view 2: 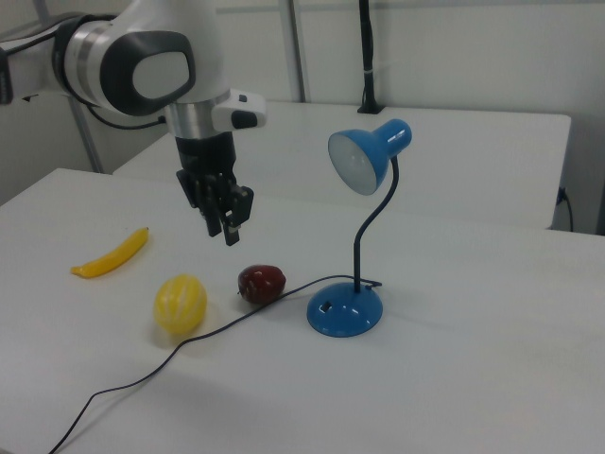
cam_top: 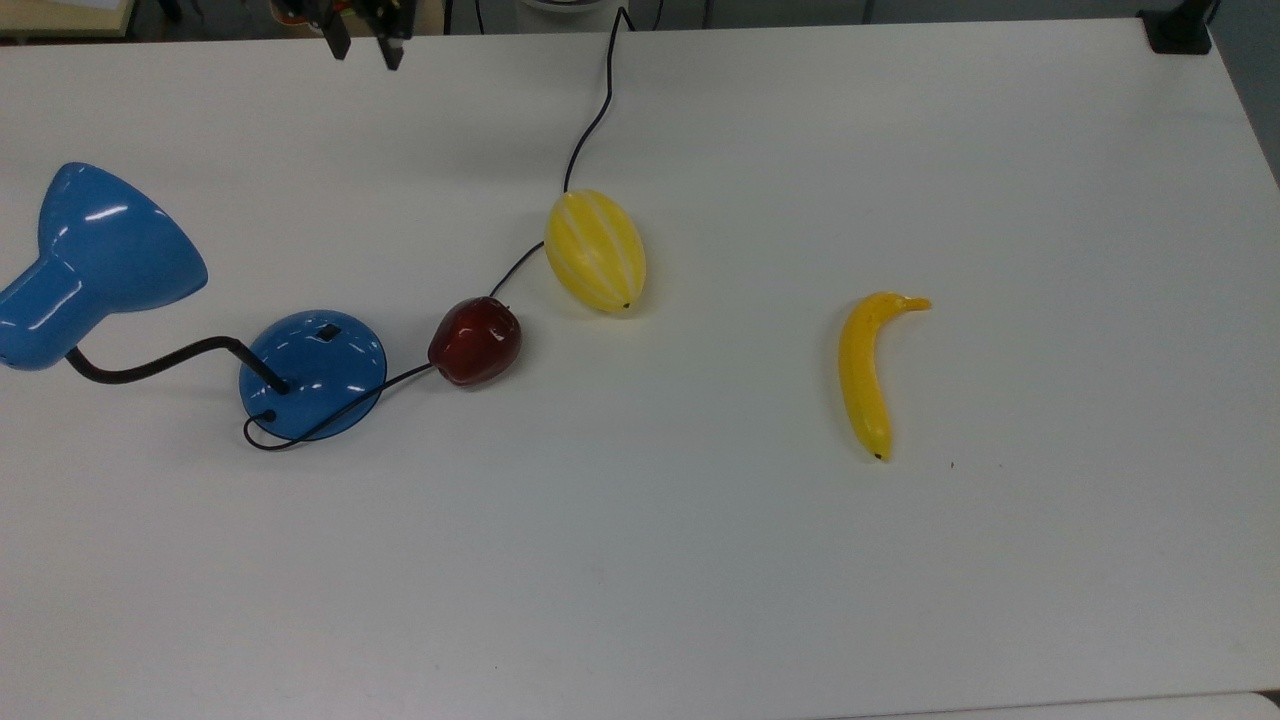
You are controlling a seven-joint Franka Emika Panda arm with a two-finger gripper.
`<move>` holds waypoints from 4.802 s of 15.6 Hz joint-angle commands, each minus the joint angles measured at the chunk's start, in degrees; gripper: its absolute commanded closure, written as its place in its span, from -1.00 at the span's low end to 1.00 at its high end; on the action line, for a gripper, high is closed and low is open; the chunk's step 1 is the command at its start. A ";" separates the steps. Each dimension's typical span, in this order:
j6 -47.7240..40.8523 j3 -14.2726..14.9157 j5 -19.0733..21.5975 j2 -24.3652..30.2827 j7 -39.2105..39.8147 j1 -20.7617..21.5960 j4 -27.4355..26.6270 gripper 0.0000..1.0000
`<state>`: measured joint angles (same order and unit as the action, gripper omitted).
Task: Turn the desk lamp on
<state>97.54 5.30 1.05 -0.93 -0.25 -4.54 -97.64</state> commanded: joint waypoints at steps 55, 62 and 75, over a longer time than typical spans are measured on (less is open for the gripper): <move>42.21 -3.28 -11.95 -26.67 -20.85 -4.69 -1.32 1.00; 41.95 -3.45 -11.95 -26.50 -21.02 -4.69 -1.41 1.00; 20.16 -11.01 -10.81 -3.32 -20.58 -1.09 -11.77 0.50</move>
<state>120.45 -5.71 -9.70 -11.60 -19.65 -8.17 -102.79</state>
